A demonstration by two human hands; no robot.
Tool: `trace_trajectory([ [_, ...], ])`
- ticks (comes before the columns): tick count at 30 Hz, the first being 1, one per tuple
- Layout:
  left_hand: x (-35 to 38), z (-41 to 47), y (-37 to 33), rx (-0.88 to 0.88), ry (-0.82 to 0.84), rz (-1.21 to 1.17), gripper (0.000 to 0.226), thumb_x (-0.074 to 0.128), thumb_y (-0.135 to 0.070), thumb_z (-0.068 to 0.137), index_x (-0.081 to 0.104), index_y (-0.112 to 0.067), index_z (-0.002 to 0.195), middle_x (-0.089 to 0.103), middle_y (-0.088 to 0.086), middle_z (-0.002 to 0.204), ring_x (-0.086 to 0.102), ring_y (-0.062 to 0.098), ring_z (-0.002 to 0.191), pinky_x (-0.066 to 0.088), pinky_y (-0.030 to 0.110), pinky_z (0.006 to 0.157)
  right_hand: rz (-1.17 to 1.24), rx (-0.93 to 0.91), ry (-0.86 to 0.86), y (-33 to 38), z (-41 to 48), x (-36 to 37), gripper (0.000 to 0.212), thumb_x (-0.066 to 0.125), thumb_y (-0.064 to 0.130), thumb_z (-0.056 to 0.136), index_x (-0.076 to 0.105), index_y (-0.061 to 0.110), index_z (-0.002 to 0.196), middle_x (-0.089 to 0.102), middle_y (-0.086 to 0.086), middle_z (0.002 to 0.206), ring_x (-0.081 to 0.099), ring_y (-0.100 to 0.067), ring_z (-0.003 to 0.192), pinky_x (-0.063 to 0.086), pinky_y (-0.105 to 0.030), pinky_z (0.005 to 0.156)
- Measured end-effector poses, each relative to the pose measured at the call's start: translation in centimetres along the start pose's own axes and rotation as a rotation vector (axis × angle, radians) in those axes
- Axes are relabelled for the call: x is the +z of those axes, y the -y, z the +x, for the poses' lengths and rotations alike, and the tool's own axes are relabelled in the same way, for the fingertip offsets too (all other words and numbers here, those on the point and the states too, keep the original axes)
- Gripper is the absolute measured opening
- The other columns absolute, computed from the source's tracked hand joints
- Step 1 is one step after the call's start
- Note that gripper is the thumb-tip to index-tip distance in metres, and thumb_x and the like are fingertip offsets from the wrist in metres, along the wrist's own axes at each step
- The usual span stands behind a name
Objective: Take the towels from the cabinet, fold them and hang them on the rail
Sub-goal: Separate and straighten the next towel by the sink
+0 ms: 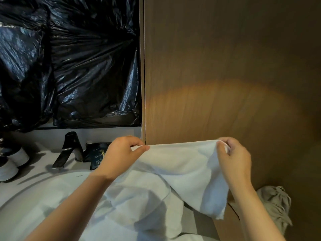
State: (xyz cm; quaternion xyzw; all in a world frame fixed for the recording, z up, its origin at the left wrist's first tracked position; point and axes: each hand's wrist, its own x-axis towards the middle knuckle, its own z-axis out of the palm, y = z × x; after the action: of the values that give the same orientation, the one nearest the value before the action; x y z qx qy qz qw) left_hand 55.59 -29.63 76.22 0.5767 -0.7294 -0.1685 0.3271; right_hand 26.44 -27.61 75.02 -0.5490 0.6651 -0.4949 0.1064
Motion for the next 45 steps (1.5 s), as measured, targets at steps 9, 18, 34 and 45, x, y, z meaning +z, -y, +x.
trace_trajectory([
  [9,1.4,0.1,-4.7,0.165,-0.105,-0.073,0.012,0.067,-0.028,0.089,0.075,-0.021,0.083,0.064,-0.013,0.076,0.056,0.004,0.075,0.037,0.01,0.065,-0.019,-0.368,0.447,4.7,-3.1,3.2,0.041,0.06,0.044,0.091,0.055,0.042,0.131,0.056,0.025,0.119,0.056,0.007,0.1,0.047,-0.015,0.083],
  [18,0.9,-0.3,-5.5,0.216,-0.015,-0.158,0.011,0.067,-0.033,0.088,0.075,-0.026,0.085,0.062,-0.016,0.075,0.056,-0.001,0.076,0.04,0.014,0.065,0.172,-0.318,0.491,4.6,-2.0,3.3,0.014,0.062,0.036,0.093,0.068,0.04,0.104,0.064,0.026,0.112,0.059,0.003,0.105,0.052,-0.026,0.084],
  [34,-0.4,-0.6,-4.3,0.217,-0.012,-0.089,0.011,0.065,-0.031,0.09,0.073,-0.026,0.083,0.058,-0.019,0.073,0.057,0.001,0.075,0.038,0.013,0.064,0.16,-0.326,0.471,5.5,-2.0,3.0,0.038,0.07,0.035,0.087,0.063,0.044,0.122,0.059,0.034,0.12,0.053,0.008,0.116,0.044,-0.009,0.081],
  [45,-0.9,-0.6,-4.5,0.231,0.035,-0.104,0.013,0.065,-0.034,0.089,0.074,-0.025,0.088,0.062,-0.015,0.079,0.056,0.001,0.078,0.04,0.016,0.065,0.113,-0.409,0.339,5.2,-1.0,2.8,0.009,0.059,0.031,0.093,0.068,0.031,0.095,0.063,0.019,0.094,0.062,-0.005,0.089,0.051,-0.026,0.066],
])
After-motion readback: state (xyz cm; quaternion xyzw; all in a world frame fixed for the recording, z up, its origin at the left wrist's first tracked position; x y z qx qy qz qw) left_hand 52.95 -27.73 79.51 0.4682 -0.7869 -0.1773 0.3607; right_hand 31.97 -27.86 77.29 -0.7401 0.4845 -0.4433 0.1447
